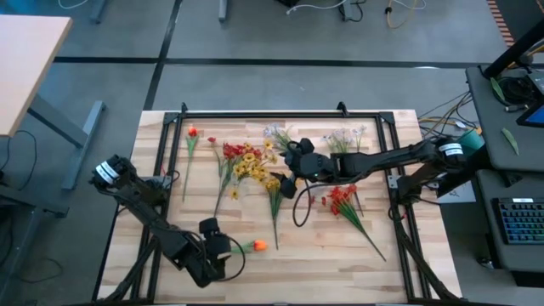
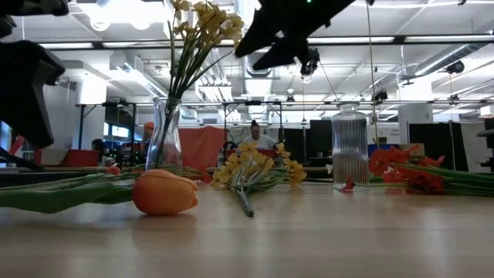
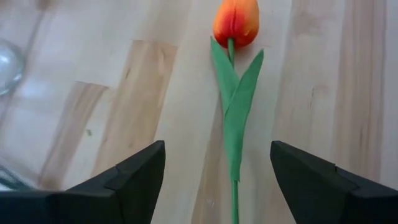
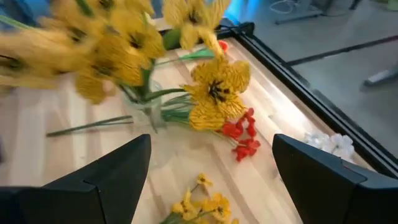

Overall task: Sort flowers into vase by color
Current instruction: Put the right yellow flower into the left transparent vase, then put the bottom orange flower into the right transparent vase

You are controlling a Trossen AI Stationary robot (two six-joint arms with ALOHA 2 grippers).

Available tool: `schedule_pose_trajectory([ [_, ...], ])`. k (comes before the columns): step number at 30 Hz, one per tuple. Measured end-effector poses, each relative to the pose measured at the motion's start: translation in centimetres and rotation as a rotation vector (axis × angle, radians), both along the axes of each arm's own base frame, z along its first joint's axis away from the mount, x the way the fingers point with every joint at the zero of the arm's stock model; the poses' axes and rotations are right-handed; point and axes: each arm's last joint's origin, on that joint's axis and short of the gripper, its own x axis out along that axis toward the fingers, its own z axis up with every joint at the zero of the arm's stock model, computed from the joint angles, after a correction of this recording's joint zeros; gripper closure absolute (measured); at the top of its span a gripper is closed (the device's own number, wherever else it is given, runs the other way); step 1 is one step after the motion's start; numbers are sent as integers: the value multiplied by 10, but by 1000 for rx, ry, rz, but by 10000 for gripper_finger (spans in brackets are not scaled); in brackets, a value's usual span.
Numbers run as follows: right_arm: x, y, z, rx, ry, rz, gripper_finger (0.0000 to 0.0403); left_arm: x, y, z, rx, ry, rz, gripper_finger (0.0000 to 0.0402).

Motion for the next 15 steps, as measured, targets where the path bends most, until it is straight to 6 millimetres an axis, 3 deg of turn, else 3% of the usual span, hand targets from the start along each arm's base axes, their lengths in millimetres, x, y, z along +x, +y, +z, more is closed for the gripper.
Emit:
schedule_pose_trajectory([
  [4,19,0,-11,-42,-42,21,77,-1,-1,4,16,3,4,128],
  [11,53,1,16,-131,-100,61,77,-3,1,12,11,-2,2,128],
  [15,69,1,21,-170,-77,83,77,-4,2,15,12,-16,3,128],
])
